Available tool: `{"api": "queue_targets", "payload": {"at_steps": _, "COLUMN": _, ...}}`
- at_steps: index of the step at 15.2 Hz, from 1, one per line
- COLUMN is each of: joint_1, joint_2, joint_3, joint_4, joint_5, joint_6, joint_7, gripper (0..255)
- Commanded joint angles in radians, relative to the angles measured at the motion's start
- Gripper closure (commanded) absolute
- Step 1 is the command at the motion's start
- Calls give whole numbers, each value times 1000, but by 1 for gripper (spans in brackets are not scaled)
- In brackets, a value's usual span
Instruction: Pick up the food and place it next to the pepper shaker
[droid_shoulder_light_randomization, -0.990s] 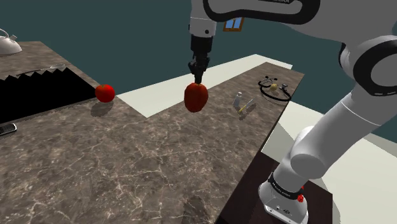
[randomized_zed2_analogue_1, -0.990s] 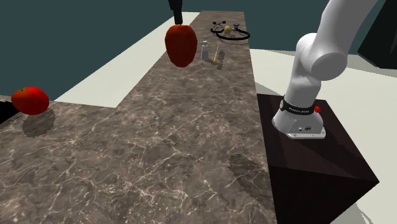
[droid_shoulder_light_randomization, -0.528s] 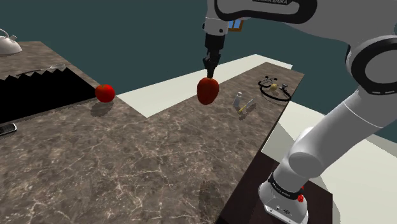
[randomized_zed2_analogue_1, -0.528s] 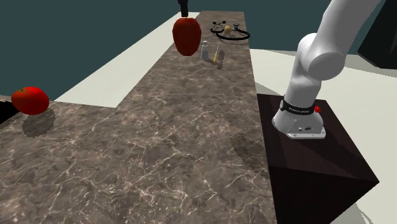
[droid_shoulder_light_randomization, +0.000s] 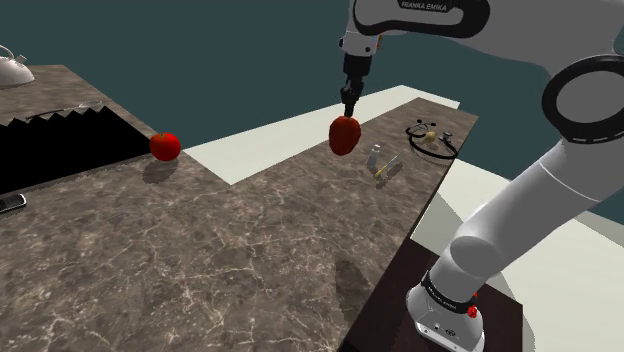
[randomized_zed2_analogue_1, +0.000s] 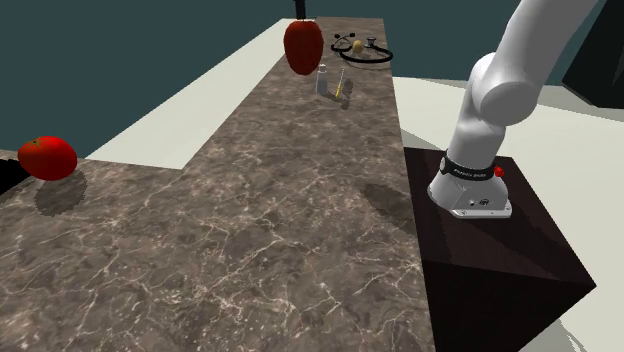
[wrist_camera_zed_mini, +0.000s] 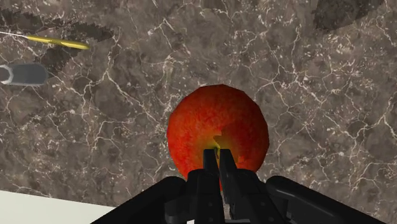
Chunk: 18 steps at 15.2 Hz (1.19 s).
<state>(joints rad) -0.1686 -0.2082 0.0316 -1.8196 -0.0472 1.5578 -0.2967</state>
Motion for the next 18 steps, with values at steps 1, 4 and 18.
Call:
{"api": "queue_targets", "payload": {"at_steps": 1, "joint_1": -22, "joint_2": 21, "joint_3": -32, "joint_4": 22, "joint_5": -10, "joint_6": 2, "joint_7": -54, "gripper": 255}}
{"api": "queue_targets", "payload": {"at_steps": 4, "joint_1": -51, "joint_2": 51, "joint_3": -75, "joint_4": 54, "joint_5": -20, "joint_6": 5, "joint_7": -125, "gripper": 255}}
{"api": "queue_targets", "payload": {"at_steps": 18, "joint_1": -207, "joint_2": 317, "joint_3": -247, "joint_4": 364, "joint_5": -1, "joint_6": -21, "joint_7": -455, "gripper": 255}}
